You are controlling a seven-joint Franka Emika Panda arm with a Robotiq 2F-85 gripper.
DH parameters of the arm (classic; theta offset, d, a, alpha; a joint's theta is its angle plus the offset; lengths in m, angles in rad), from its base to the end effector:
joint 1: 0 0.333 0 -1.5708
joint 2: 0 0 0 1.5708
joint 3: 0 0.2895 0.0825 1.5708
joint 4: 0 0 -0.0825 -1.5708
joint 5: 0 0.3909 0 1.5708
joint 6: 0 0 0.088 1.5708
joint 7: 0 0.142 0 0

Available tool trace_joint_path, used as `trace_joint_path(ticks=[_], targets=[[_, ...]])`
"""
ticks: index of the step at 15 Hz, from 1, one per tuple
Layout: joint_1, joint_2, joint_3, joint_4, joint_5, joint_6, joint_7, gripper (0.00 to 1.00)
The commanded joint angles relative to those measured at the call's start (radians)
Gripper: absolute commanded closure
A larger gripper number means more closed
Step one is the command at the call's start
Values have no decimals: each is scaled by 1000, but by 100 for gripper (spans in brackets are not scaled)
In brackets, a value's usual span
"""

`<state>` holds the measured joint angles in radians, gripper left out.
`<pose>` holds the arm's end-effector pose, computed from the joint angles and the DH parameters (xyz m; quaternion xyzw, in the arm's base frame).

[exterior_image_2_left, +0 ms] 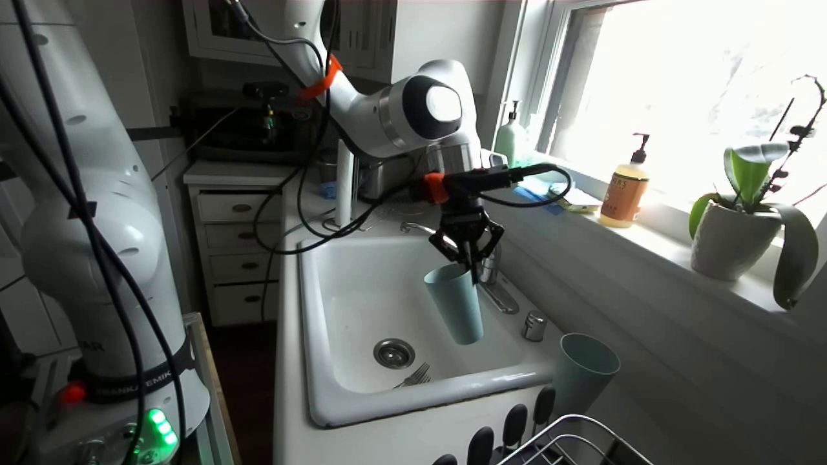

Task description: Pour water out of the cup beside the sink into the cup in the sink then pour all the water in the sink

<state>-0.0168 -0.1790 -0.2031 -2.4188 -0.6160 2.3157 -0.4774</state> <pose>0.4741 -0.1305 0.3237 0.9226 0.3193 -0.0367 0.2132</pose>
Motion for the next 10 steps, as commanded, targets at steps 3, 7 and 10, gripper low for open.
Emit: trace_joint_path(ticks=[3,7,10], targets=[[-59,-29,-27,104,216,-166,-332,99],[-102,7,-52,150,204,-201,-532,99],[-121,23,-72,135,218,-154,-682,99]])
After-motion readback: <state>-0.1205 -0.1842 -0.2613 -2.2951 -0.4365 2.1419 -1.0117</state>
